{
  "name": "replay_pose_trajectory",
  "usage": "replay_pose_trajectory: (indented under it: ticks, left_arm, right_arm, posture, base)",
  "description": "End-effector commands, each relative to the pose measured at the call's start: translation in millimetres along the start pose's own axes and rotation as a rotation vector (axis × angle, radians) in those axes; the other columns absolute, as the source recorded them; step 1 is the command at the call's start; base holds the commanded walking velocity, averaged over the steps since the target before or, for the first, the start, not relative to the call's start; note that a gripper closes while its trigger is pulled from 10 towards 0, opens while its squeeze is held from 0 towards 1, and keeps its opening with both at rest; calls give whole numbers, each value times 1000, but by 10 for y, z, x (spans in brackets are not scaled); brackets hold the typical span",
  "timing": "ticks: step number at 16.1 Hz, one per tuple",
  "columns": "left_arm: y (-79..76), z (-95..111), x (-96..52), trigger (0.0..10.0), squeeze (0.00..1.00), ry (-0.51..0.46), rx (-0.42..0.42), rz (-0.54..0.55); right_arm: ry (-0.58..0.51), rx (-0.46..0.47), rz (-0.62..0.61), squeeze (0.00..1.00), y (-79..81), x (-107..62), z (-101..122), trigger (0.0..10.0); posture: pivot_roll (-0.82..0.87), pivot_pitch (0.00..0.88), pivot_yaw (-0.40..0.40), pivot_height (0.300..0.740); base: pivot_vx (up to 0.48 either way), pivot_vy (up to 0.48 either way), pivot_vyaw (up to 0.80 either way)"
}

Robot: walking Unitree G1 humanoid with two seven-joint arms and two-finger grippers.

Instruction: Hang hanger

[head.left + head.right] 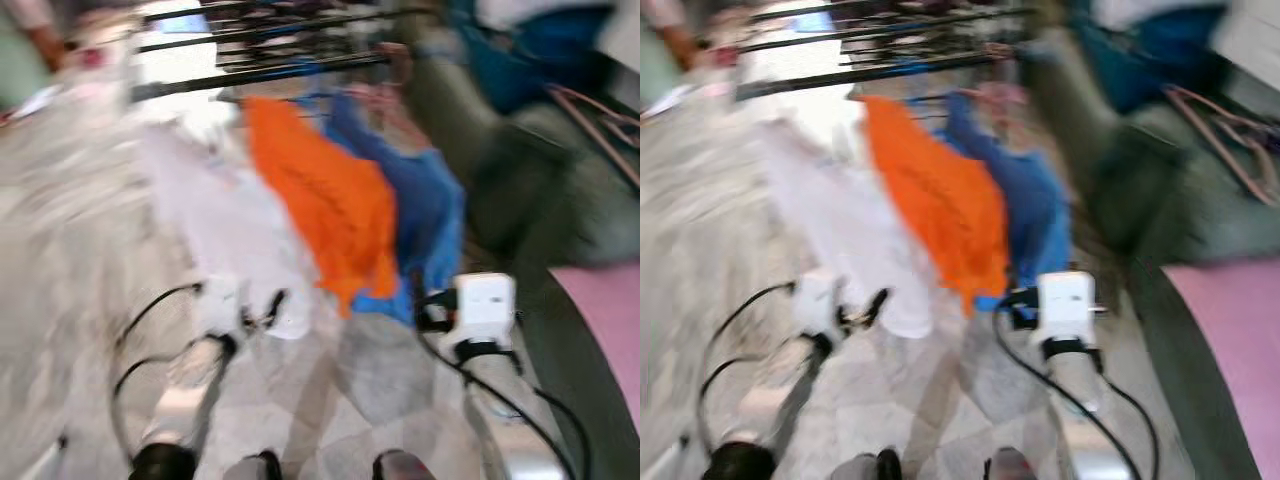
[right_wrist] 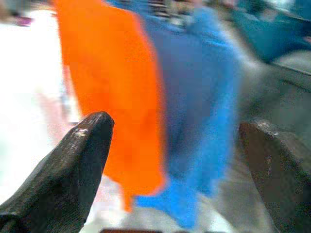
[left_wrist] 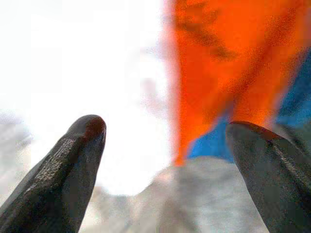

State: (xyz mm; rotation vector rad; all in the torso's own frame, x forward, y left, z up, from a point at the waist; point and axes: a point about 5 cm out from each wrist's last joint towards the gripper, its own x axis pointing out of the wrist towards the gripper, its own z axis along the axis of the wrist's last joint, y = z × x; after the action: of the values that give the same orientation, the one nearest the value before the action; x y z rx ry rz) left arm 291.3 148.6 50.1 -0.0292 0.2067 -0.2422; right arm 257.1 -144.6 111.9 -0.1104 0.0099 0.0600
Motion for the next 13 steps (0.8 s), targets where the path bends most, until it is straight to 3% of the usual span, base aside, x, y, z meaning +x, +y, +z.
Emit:
replay_pose_trajectory:
  ticks: [1,4,6,10,13]
  left_arm:
    - [-24,-2,-7,10000,0,-14,-4,26]
    - [36,-47,-82,10000,0,-22,0,102]
    - [53,-14,-106,10000,0,-54,-15,87]
    - [72,204,4,10000,0,-129,2,41]
    - [56,205,20,10000,0,-124,-11,21]
  right_arm:
    - [7,-1,33,0,6,-31,-4,10000]
    - [10,-24,83,0,1,10,5,10000]
    - [11,-44,85,0,-12,52,-1,10000]
    - [-1,-60,84,0,6,80,14,10000]
    - [-22,-69,61,0,-14,122,37,10000]
  posture:
    - [-184,215,10,740]
    - [-159,214,-34,740]
    - [-144,207,-44,740]
    - [-136,189,-47,740]
    - [-143,193,-17,740]
  base:
    - [0,0,0]
    - [0,0,0]
    - [0,0,0]
    - [76,0,0]
    - [325,0,0]
